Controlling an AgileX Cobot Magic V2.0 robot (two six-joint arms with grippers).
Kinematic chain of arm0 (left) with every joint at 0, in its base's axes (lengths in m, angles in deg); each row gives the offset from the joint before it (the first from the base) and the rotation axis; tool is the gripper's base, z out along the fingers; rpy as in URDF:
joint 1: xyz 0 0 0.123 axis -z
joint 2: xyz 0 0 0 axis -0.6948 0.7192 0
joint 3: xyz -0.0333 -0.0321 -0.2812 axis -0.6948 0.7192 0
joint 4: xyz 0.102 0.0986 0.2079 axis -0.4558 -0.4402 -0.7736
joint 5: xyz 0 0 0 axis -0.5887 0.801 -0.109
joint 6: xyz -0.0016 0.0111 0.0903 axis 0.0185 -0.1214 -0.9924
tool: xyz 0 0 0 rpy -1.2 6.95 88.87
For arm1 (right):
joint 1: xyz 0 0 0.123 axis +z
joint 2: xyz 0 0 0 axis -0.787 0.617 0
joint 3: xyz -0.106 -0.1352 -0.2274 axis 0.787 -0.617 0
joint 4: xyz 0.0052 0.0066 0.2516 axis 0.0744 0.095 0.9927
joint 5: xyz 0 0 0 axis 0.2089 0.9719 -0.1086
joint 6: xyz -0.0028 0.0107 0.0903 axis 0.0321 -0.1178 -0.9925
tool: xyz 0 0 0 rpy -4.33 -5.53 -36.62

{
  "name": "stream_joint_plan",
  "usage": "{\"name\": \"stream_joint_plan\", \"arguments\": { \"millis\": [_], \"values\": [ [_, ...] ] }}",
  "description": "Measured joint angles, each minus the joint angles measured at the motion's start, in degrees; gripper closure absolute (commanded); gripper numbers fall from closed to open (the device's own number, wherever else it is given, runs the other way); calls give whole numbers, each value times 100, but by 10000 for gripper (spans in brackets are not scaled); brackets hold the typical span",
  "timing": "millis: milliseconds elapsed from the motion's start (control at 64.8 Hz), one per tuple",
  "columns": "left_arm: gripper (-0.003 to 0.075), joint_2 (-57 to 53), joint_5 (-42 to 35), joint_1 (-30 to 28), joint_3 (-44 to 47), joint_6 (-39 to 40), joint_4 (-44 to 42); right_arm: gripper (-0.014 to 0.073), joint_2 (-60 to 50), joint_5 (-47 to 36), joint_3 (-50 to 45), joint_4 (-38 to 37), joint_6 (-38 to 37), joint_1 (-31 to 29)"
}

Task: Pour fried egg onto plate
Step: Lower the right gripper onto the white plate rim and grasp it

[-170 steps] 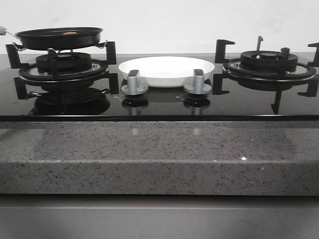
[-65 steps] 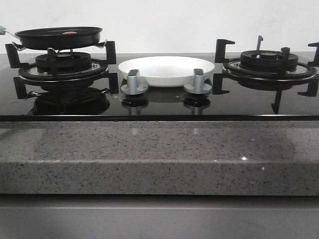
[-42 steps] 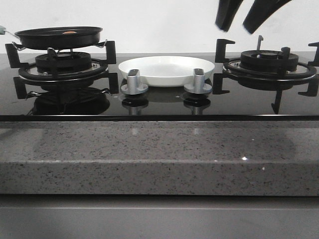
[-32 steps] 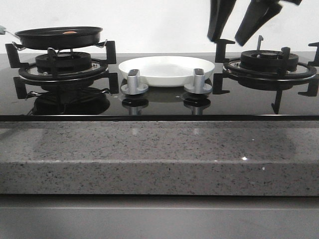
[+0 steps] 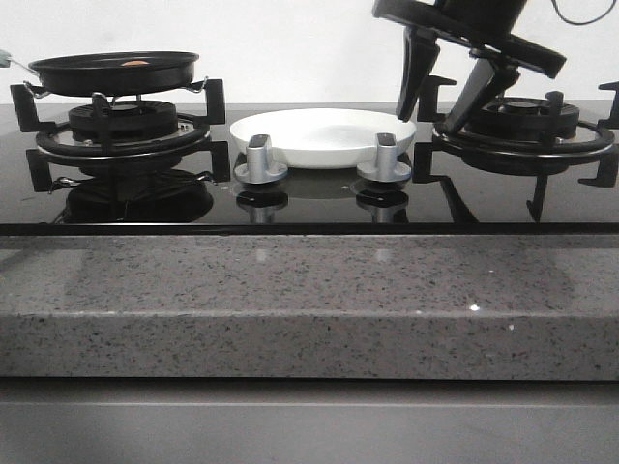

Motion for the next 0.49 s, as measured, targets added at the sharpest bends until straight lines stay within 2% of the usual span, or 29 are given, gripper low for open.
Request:
{"name": "stream_joint_plan", "arguments": {
  "millis": [247,494],
  "values": [
    [650,0,0,0,0,0,0,193,221,0,13,147,0,-34],
    [650,0,0,0,0,0,0,386,263,0,15,222,0,-34]
  ]
}}
